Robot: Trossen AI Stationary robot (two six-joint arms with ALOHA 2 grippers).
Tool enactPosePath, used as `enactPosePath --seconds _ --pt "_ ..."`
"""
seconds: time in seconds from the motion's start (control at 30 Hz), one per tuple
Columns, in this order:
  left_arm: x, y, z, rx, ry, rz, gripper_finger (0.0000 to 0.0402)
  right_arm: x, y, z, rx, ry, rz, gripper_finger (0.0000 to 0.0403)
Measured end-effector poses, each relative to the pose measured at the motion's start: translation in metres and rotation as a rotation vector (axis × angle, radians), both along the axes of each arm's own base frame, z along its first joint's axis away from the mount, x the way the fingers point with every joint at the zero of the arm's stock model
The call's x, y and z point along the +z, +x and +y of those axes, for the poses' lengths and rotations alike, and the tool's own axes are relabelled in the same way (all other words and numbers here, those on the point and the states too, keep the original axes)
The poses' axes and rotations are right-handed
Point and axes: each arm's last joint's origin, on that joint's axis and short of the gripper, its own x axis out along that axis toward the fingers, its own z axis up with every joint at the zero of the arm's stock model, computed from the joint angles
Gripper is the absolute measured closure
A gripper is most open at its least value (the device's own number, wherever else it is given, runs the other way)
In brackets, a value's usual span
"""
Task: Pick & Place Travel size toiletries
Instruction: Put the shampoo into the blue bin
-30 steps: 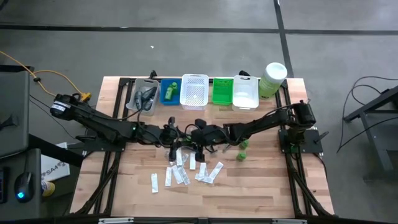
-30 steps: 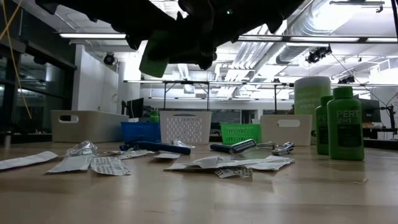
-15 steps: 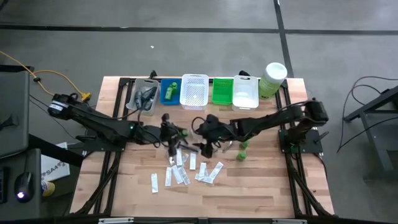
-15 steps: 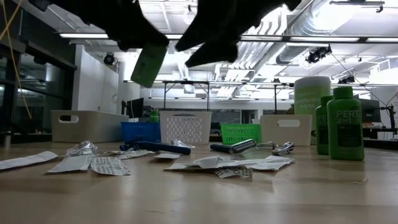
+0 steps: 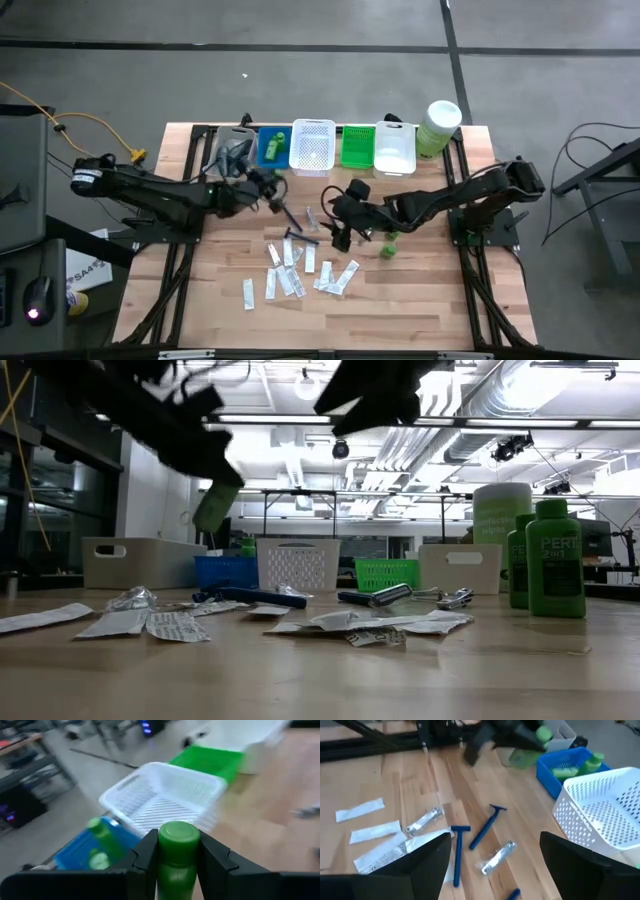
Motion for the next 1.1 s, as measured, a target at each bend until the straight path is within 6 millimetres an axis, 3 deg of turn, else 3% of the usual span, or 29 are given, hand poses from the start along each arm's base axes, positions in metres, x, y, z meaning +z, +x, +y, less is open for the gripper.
enactPosePath --seconds 0.5,0.83,1.1 --pt "-0.011 -0.022 0.092 0.085 -0.043 -0.286 0.0309 -0.001 -0.001 0.001 0.002 0.001 0.007 0.0106" --pt "-0.041 -0.009 0.117 0.133 -0.054 -0.311 0.0309 -0.001 0.000 0.001 0.001 0.000 0.006 0.0106" --pt "-0.064 -0.006 0.124 0.258 -0.087 -0.294 0.0309 -0.001 0.000 0.001 0.008 -0.010 0.010 0.0106"
